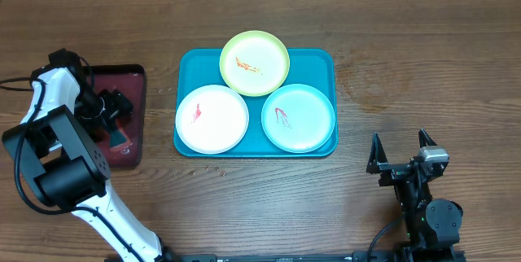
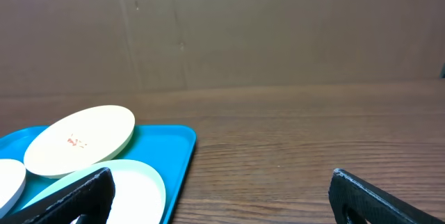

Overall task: Clean dirty plates on tray and stack at the side
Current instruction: 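Dip and rub the held sponge in the pink water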

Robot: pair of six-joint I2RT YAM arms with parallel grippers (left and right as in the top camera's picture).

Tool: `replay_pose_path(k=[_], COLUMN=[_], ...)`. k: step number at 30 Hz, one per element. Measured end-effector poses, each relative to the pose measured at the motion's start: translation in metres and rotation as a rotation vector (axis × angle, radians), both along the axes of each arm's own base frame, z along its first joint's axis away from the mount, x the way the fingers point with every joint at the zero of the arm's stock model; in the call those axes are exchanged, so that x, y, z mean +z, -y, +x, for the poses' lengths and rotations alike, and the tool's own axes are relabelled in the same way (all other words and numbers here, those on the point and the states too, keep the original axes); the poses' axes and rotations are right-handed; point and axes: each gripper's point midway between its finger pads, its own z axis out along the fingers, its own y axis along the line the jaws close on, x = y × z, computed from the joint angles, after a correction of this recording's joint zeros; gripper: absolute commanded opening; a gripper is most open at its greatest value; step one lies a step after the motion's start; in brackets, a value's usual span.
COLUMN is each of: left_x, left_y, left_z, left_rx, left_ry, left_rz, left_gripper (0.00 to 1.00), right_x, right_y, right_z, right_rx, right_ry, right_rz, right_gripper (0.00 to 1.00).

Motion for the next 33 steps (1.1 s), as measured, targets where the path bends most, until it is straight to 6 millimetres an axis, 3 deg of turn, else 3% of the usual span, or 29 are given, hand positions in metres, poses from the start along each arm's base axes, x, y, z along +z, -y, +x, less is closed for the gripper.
replay_pose_path(k=[2,3,4,5,6,7,11,15,17,18,19,20,23,24,25,26,27,33], left_x=[0.0,0.0,0.0,0.0,0.0,0.001,0.002,0.002,0.002,0.002,0.002,0.002,0.001,0.001,0.001,0.001,0.001,0.001], left_y=[-0.003,-0.004,-0.005,-0.005,-0.005,-0.003,0.007,0.017,0.022,0.023,0.024,0.025,0.026,0.026,0.026,0.026,0.025,0.02], left_z=[0.002,0.002,0.002,0.003,0.003,0.005,0.0,-0.02,-0.028,-0.029,-0.03,-0.031,-0.031,-0.031,-0.03,-0.03,-0.029,-0.014], left_rx=[-0.004,-0.006,-0.01,-0.014,-0.021,-0.022,-0.033,-0.031,-0.027,-0.03,-0.029,-0.028,-0.027,-0.03,-0.03,-0.031,-0.034,-0.035], left_ry=[0.009,0.011,0.013,0.015,0.017,0.025,-0.004,-0.083,-0.114,-0.12,-0.124,-0.126,-0.127,-0.125,-0.123,-0.121,-0.116,-0.057], left_rz=[0.009,0.012,0.013,0.013,0.011,0.002,-0.026,-0.071,-0.091,-0.101,-0.106,-0.109,-0.114,-0.116,-0.117,-0.115,-0.114,-0.086], left_gripper=[0.05,0.04,0.1,0.4,0.85,1.0,1.0,1.0,0.64,0.36,0.19,0.07,0.04,0.09,0.41,0.8,1.0,1.0], right_x=[0.0,0.0,0.0,0.0,0.0,0.0,0.0,0.0,0.0,0.0,0.0,0.0,0.0,0.0,0.0,0.0,0.0,0.0], right_y=[0.0,0.0,0.0,0.0,0.0,0.0,0.0,0.0,0.0,0.0,0.0,0.0,0.0,0.0,0.0,0.0,0.0,0.0], right_z=[0.0,0.0,0.0,0.0,0.0,0.0,0.0,0.0,0.0,0.0,0.0,0.0,0.0,0.0,0.0,0.0,0.0,0.0], right_rx=[0.0,0.0,0.0,0.0,0.0,0.0,0.0,0.0,-0.001,0.0,0.0,0.0,0.0,0.0,0.0,0.0,0.0,0.0], right_ry=[-0.001,0.0,0.0,0.0,-0.001,-0.001,0.0,-0.001,0.0,0.0,0.0,0.0,0.0,0.0,0.0,0.0,0.0,0.0], right_rz=[-0.001,0.0,0.0,0.0,0.0,0.0,0.0,0.0,-0.001,0.0,-0.001,0.0,0.0,0.0,0.0,0.0,0.0,0.0], right_gripper=[1.0,1.0,1.0,1.0,1.0,1.0,1.0,1.0,1.0,1.0,1.0,1.0,1.0,1.0,1.0,1.0,1.0,1.0])
